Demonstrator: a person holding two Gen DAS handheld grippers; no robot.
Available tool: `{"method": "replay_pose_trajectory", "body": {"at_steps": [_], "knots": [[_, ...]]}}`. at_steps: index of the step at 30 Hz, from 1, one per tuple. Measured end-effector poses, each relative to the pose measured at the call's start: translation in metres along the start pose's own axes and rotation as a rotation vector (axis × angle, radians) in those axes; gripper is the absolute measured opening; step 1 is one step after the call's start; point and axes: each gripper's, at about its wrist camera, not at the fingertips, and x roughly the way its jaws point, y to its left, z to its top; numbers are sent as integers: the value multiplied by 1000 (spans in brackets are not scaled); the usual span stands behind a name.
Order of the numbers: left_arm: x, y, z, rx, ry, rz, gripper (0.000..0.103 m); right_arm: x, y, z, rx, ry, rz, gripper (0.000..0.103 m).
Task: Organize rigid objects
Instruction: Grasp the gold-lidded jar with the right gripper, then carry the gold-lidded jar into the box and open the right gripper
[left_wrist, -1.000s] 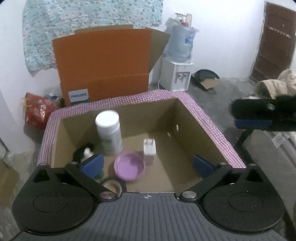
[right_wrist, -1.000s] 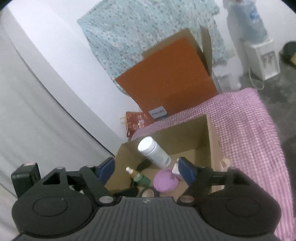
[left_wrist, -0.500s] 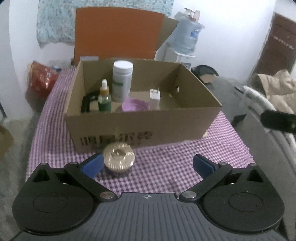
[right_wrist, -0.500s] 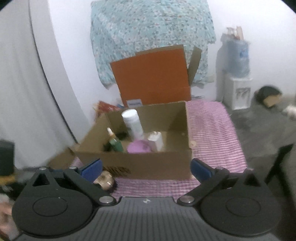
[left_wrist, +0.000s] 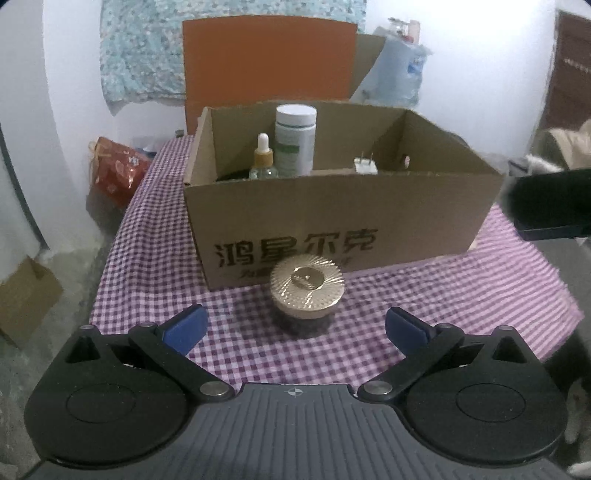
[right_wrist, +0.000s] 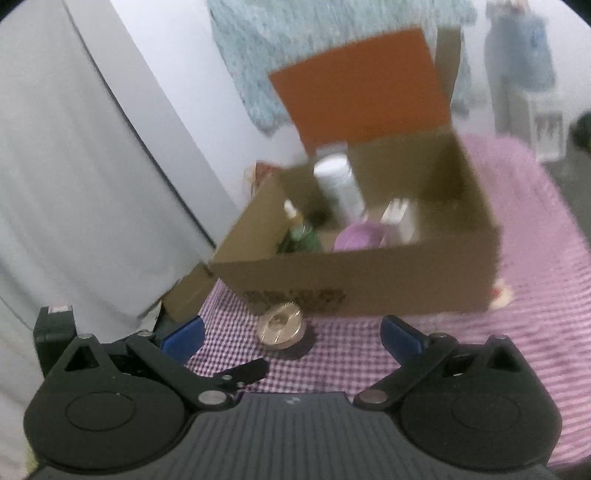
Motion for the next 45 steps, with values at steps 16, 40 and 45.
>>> {"method": "replay_pose_trajectory", "body": {"at_steps": [16, 40, 45], "knots": [[48, 0, -1, 93, 24, -68, 91, 118, -19, 13, 180, 221, 112, 73], [50, 0, 0, 32, 78, -96, 56, 137, -37, 4, 271, 270, 111, 37], [41, -4, 0, 14, 76, -110, 56, 129, -32, 1, 252, 264, 99, 38]]}}
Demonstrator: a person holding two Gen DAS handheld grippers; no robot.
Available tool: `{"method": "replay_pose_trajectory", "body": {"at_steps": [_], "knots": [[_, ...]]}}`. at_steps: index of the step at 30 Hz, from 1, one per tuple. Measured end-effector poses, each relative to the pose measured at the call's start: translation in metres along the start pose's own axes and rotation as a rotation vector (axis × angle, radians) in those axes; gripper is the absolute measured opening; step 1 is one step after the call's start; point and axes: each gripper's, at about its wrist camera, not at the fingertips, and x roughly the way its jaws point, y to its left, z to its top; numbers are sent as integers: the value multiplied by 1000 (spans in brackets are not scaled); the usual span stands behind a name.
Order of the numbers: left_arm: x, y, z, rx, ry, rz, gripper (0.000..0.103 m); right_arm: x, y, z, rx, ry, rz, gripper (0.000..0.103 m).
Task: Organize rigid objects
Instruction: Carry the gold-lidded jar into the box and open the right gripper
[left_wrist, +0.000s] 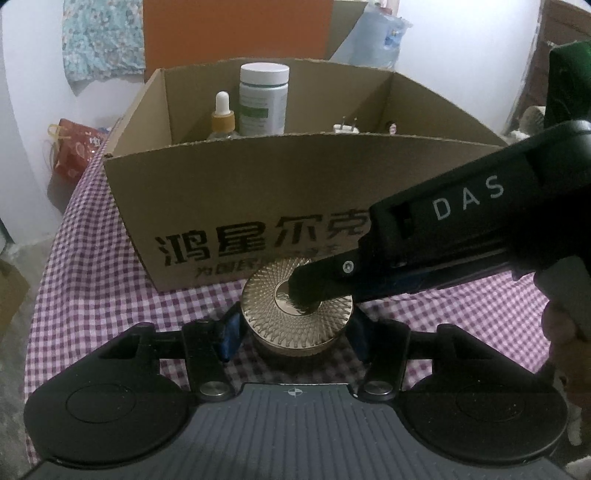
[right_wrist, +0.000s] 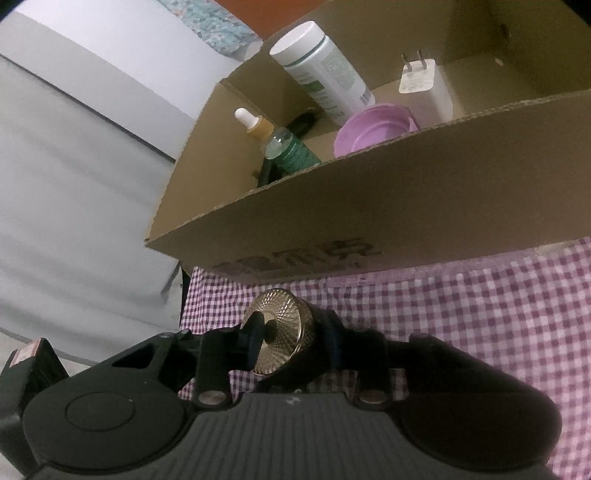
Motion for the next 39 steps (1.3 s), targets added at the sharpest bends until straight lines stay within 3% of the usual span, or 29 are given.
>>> {"method": "replay_pose_trajectory", "body": {"at_steps": [10, 20, 30, 39], "knots": [[-41, -13, 11, 4, -64, 22, 56, -35, 19, -6, -55, -62, 35, 38], [-66, -32, 67, 27, -176, 21, 56, -85, 42, 25, -151, -202, 78, 38], [-21, -61, 132, 71, -152, -67, 56, -119, 10, 80, -125, -278, 45, 38], [57, -76, 156, 43, 9, -167, 56, -102, -44, 118, -85, -217, -63, 38]]}}
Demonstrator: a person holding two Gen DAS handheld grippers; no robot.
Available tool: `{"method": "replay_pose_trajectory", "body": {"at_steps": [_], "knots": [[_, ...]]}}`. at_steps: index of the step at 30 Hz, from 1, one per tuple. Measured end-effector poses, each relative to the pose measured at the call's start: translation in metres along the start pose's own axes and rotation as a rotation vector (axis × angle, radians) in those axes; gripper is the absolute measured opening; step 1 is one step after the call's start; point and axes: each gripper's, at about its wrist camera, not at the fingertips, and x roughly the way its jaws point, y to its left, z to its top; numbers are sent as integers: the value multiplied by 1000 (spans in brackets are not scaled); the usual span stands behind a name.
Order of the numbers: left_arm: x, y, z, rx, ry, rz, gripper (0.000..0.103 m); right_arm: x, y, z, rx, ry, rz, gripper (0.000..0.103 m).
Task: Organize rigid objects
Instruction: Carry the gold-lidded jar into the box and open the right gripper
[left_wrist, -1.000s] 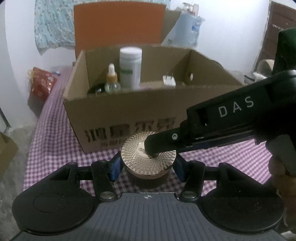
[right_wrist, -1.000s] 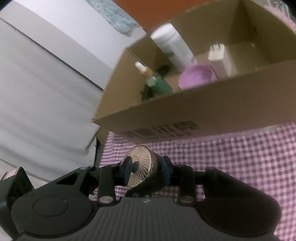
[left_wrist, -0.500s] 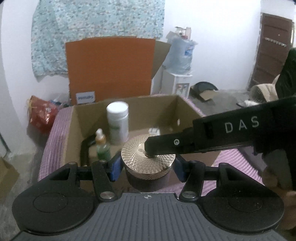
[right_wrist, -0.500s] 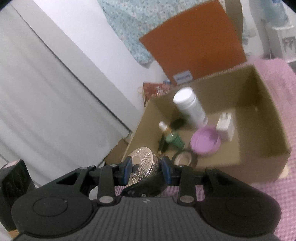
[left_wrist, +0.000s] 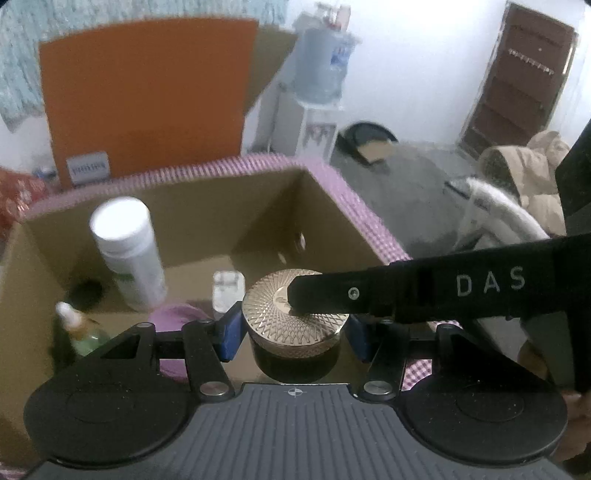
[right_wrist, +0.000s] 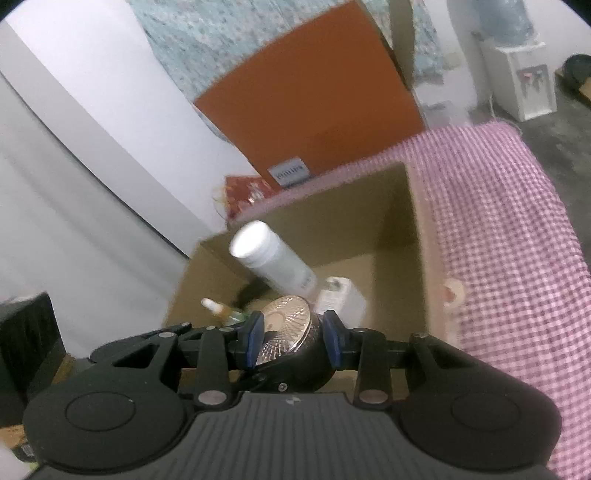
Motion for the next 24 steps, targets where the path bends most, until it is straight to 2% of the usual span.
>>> {"method": "replay_pose_trajectory", "body": {"at_steps": [6, 15, 24], "knots": [[25, 1, -5, -38, 56, -23, 56, 21, -8, 1, -80, 71, -65, 37], [36, 6, -8, -52, 74, -8, 56, 30, 4, 3, -216, 99, -121, 37], [50, 13, -16, -96, 130, -32, 56, 34, 8, 1, -264, 105, -134, 37]]}}
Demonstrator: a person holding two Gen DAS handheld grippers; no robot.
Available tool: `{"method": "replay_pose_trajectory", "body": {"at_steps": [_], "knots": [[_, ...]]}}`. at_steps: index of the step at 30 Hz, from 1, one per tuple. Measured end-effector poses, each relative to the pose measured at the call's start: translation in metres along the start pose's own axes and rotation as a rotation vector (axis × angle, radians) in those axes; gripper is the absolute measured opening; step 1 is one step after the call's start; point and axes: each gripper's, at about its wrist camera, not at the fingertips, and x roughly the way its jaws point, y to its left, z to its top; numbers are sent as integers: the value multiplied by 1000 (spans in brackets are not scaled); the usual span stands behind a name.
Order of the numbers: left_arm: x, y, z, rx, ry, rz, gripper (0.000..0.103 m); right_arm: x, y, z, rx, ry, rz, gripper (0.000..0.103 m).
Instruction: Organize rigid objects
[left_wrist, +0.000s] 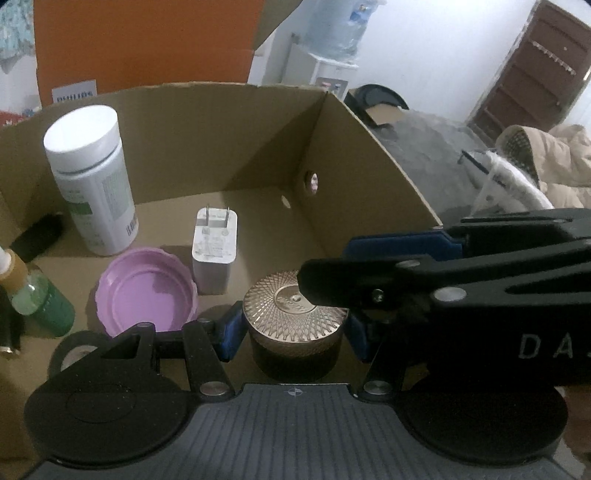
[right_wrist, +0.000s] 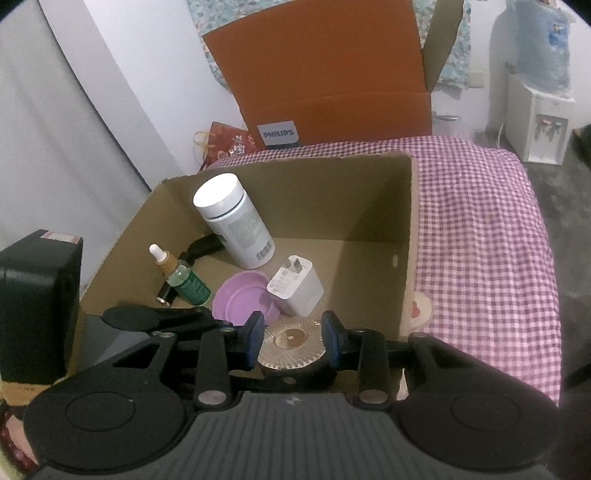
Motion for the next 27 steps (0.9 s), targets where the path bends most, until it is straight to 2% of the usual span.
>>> {"method": "replay_pose_trajectory", "body": {"at_steps": [7, 10, 14, 18, 20, 27], "knots": [[-1, 0, 2, -1, 16, 8, 58, -2, -3, 0, 22, -8, 17, 37], [-9, -4, 3, 21, -15, 23, 59, -3, -5, 0, 36, -12, 29, 37], [-24, -12, 5, 68, -53, 73, 72, -6, -9, -3, 66, -21, 54, 37], [-37, -20, 2, 117, -79, 140, 79, -11, -12, -7, 105, -27, 86, 37], [-42, -23, 0, 131, -90, 161, 88, -13, -14, -9, 126, -28, 98, 37], [-59, -31, -5, 163, -115, 211, 95, -23, -14, -15, 169, -41, 113, 37]]}}
